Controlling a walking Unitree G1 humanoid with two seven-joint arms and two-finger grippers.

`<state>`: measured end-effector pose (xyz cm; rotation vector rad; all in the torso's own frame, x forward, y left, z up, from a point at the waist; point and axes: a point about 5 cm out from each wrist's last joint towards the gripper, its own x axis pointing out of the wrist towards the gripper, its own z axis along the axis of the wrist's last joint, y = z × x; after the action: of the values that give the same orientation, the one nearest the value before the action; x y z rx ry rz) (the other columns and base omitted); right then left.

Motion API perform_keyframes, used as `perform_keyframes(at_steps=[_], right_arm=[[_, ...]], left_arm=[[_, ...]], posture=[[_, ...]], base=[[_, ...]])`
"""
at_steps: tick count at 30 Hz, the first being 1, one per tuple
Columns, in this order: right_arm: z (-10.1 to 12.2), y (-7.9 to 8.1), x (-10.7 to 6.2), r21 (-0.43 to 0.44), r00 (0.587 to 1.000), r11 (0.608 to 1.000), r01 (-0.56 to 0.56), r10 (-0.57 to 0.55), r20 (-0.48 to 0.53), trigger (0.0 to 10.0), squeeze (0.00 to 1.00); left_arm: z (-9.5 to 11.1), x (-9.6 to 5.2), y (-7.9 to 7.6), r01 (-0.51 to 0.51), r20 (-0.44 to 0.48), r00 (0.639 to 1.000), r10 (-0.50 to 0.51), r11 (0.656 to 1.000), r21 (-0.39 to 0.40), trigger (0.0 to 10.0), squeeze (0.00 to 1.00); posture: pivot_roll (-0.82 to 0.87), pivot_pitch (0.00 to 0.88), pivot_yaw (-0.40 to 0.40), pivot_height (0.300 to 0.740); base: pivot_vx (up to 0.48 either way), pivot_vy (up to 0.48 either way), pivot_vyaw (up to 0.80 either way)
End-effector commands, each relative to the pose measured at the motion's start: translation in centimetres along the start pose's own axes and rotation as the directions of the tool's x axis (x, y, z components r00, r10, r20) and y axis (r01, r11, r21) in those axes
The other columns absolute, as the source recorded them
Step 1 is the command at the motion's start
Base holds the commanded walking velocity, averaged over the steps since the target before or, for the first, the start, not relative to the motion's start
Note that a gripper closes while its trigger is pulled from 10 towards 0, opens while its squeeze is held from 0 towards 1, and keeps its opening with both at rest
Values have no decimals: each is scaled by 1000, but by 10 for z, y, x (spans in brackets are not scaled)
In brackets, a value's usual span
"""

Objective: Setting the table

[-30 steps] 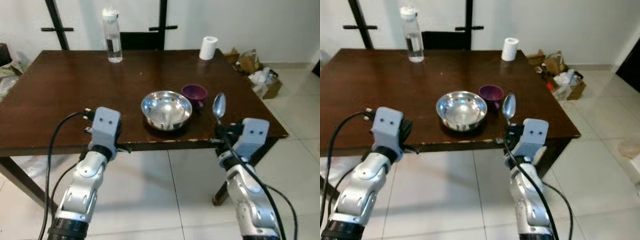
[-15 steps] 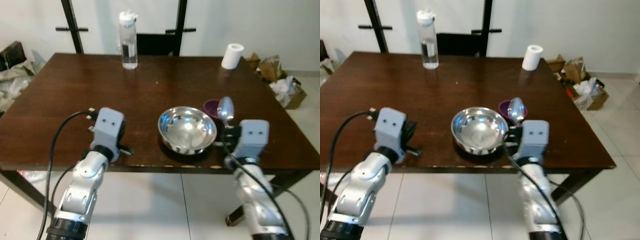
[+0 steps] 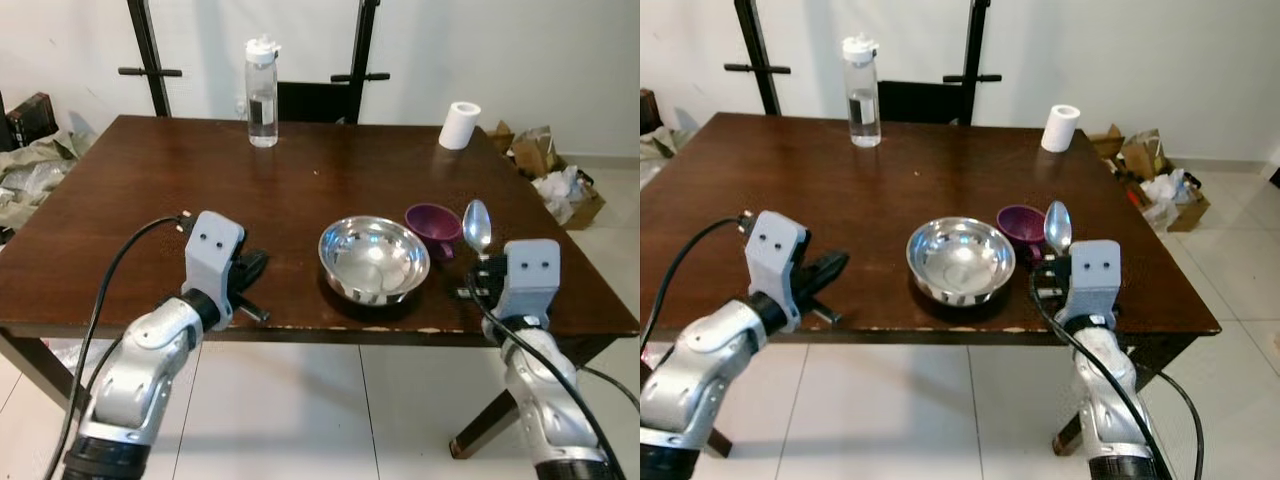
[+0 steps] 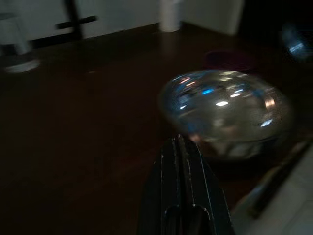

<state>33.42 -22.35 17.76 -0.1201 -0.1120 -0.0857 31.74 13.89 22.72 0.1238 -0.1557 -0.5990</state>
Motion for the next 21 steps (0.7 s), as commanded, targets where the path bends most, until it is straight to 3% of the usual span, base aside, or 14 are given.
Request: perform_keyframes(at_steps=[1,9,12,19,21], right_arm=[[-4,-1,5,-29,999,1000,-9,8,-37,10000,0],[-10,-9,17,-48,997,999,18,-22,-78,10000,0],[-10,-19,24,-60,995,998,29,-35,-92,10000,0],[-7,-39,31,-109,989,990,85,-97,-111,10000,0],[-2,-44,36,-123,990,989,84,-97,-104,10000,0]], left_arm=[[4,-4,-4,76,1,997,-76,997,-20,10000,0],[17,-12,-8,155,21,988,-155,987,-40,10000,0],[29,-21,-13,244,39,970,-241,967,-77,10000,0],[42,-31,-17,357,14,934,-357,933,-42,10000,0],[47,-33,-25,418,5,909,-418,908,-40,10000,0]], posture=[[83,165,48,740],[109,198,62,740],[125,221,77,740],[143,256,103,740],[146,269,111,740]], base=[[0,0,0],[0,0,0],[0,0,0],[0,0,0],[0,0,0]])
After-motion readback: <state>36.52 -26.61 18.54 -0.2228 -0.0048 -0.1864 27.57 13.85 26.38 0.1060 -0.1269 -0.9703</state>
